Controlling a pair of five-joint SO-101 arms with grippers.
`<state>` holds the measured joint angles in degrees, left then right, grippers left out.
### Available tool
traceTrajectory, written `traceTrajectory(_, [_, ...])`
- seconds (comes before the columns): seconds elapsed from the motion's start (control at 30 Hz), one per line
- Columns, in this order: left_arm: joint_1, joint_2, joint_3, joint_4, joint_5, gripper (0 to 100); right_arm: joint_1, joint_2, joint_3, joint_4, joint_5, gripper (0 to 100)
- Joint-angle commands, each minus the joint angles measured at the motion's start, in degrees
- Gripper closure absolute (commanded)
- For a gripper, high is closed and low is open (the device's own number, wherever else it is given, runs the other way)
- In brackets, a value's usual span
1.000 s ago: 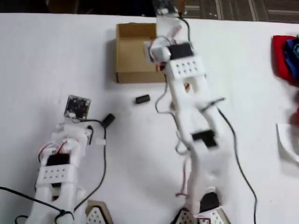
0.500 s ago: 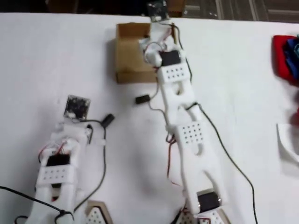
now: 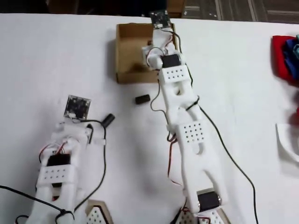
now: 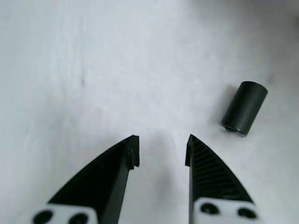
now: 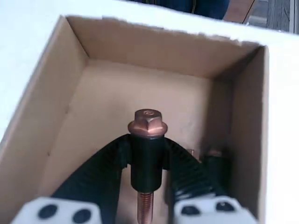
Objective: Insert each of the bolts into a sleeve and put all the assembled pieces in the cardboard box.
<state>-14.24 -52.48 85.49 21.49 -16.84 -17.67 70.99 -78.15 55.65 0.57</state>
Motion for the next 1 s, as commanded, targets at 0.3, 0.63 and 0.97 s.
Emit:
traceTrajectory(0.3, [0.1,0.1,-0.1,-1.2,-0.3,82,0.7,-1.5,4.5,-1.2,-7.6,97.6])
traceTrajectory(0.63, [0.1,0.1,-0.1,-1.2,-0.3,82,0.7,-1.5,4.6,-1.2,-7.6,97.5])
traceTrajectory(0.97, [0.1,0.1,-0.1,-1.3,-0.3,82,0.7,1.9,4.0,0.6,-7.6,91.3])
